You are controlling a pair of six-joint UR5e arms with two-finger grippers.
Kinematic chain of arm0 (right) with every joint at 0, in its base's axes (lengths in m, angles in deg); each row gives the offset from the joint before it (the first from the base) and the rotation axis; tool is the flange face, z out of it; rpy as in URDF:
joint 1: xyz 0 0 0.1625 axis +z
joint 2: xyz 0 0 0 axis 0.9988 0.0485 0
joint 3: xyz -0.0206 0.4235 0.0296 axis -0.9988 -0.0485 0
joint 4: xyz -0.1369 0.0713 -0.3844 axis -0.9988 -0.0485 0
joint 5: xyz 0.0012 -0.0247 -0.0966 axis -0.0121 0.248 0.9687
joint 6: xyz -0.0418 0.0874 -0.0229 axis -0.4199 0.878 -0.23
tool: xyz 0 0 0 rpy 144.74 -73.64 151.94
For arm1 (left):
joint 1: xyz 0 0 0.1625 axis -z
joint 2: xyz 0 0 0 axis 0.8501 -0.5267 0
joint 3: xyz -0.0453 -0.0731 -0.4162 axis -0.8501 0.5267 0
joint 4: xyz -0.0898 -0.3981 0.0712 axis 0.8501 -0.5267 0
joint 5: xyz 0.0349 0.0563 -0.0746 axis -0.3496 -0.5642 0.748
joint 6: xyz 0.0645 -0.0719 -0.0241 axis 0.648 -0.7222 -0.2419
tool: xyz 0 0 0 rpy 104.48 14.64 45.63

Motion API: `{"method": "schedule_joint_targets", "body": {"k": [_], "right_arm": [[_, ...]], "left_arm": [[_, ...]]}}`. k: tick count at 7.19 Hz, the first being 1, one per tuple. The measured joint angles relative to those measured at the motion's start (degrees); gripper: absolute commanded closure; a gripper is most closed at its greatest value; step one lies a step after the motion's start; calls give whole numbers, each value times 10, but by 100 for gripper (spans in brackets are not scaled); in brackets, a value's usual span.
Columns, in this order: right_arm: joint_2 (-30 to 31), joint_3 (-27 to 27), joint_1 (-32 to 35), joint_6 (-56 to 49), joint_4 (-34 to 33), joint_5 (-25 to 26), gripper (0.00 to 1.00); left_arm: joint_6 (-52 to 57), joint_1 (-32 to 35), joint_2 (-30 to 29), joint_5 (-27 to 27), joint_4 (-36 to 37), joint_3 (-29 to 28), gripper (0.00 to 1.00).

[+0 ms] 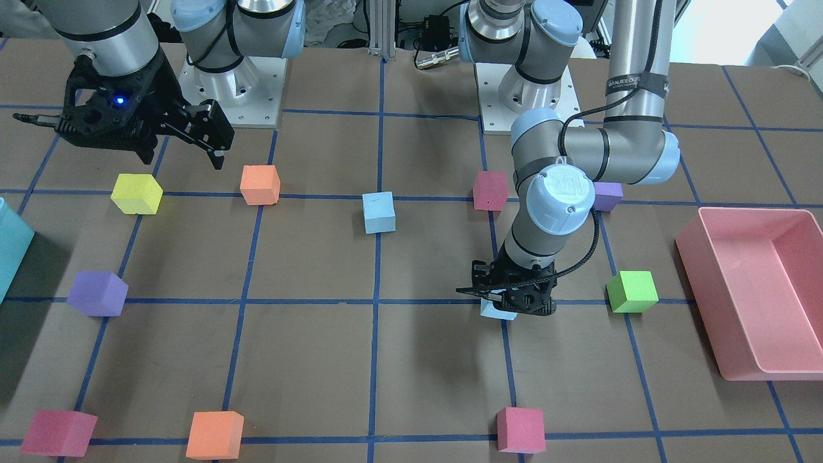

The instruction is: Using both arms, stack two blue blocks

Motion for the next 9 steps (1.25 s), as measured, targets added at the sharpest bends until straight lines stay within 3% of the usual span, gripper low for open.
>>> {"method": "schedule_joint_targets", "body": {"k": [6,9], "right_arm": [[9,0,0,36,1,5,0],[10,0,0,37,1,6,0]], "left_arm": [[-281,204,84,3,-135,-10,100],[-355,234,78,18,-141,-8,100]]}}
